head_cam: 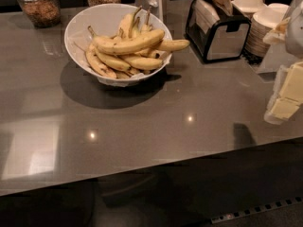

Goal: Pick banana from white bowl

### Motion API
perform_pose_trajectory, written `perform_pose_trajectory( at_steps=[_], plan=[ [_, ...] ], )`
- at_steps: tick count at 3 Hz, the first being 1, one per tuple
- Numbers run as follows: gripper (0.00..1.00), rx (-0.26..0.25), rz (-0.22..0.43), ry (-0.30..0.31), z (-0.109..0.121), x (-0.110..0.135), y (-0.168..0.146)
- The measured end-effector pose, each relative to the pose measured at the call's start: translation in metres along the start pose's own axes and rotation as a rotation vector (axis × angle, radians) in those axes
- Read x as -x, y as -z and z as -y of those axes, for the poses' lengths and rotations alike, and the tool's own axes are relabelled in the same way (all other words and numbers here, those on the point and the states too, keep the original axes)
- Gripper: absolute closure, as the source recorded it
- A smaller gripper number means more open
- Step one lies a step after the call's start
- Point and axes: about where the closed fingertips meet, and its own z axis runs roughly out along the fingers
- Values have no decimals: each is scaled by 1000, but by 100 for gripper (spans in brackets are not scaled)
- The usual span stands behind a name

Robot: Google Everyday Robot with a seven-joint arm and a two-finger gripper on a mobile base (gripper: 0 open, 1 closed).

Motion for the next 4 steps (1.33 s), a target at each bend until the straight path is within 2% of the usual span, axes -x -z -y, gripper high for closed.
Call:
perform_pose_trajectory(
  at_steps=[1, 2, 3, 4],
  plan=[
    [0, 0, 0, 0, 0, 0, 0],
    [0, -21, 65, 23, 11, 18, -4],
    [0, -35, 173, 78, 33, 61, -15],
    [0, -19, 253, 136, 56, 104, -29]
  ],
)
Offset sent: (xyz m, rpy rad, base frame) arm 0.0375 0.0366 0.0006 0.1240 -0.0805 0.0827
